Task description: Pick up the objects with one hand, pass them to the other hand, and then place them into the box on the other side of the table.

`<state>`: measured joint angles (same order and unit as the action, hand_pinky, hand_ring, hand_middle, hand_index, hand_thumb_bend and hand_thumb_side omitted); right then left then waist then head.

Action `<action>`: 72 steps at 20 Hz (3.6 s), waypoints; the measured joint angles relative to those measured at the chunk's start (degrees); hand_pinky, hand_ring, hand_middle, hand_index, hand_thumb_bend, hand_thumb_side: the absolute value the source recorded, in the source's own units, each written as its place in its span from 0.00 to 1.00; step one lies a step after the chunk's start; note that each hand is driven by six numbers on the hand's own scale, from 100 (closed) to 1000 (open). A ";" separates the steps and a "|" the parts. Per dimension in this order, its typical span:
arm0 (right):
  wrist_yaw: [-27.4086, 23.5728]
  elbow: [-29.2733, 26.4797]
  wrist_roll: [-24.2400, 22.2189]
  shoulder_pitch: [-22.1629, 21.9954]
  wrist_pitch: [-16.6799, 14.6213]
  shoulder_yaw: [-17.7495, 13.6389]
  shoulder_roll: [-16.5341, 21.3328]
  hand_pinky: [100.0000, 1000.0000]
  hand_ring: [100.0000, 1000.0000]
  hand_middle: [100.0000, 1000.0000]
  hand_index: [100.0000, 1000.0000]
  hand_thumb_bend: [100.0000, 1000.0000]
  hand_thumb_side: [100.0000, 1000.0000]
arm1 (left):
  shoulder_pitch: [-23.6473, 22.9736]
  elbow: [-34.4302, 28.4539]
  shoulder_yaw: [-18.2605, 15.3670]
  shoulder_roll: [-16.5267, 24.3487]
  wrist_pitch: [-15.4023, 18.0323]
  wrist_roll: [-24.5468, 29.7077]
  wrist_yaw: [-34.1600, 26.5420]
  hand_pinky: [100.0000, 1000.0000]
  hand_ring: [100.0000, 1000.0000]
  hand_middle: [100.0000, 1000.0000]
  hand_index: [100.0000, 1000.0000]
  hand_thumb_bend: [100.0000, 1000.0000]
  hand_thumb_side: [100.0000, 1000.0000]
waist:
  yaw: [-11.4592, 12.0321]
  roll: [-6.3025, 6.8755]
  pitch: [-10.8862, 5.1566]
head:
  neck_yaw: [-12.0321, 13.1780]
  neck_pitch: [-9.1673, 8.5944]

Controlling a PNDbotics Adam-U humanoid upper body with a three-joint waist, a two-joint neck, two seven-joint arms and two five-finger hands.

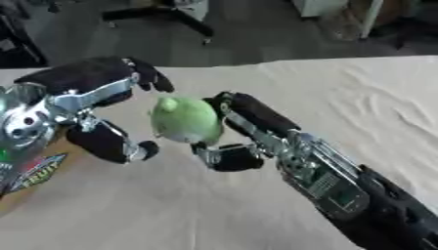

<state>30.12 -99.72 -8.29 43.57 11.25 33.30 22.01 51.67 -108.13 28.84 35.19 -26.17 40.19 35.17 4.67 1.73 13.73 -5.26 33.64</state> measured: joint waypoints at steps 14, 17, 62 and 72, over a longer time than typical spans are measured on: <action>3.73 -0.92 0.47 0.00 -2.61 0.31 0.00 0.67 0.45 0.32 0.52 0.00 0.18 | 0.41 2.61 0.55 -2.01 0.41 -0.94 1.15 0.77 0.80 0.76 0.83 0.29 0.00 | 0.01 -0.04 0.04 | 0.96 -0.63; 3.80 -0.99 0.43 -0.02 -2.65 0.32 0.00 0.67 0.45 0.32 0.52 0.00 0.18 | 0.67 2.90 0.66 -2.10 0.45 -0.96 1.57 0.76 0.80 0.75 0.83 0.29 0.00 | 0.01 -0.04 0.12 | 1.10 -0.86; 3.66 -1.95 0.82 -0.25 -1.72 0.35 0.06 0.65 0.43 0.31 0.51 0.00 0.18 | 1.34 0.04 0.74 -3.56 -1.34 0.11 -2.56 0.73 0.76 0.69 0.79 0.24 0.15 | -0.03 -0.02 0.46 | 0.07 -0.03; 3.66 -1.95 0.89 -0.34 -1.43 0.33 0.40 0.65 0.43 0.31 0.51 0.00 0.18 | 1.75 1.49 1.41 -4.52 -1.28 -2.17 -1.27 0.67 0.66 0.53 0.67 0.04 0.20 | -0.06 -0.06 0.49 | 0.06 0.48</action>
<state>33.77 -101.67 -7.40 43.23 9.82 33.63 22.42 53.42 -106.64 30.25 30.67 -27.44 38.02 33.89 4.61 1.66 14.22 -5.20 34.11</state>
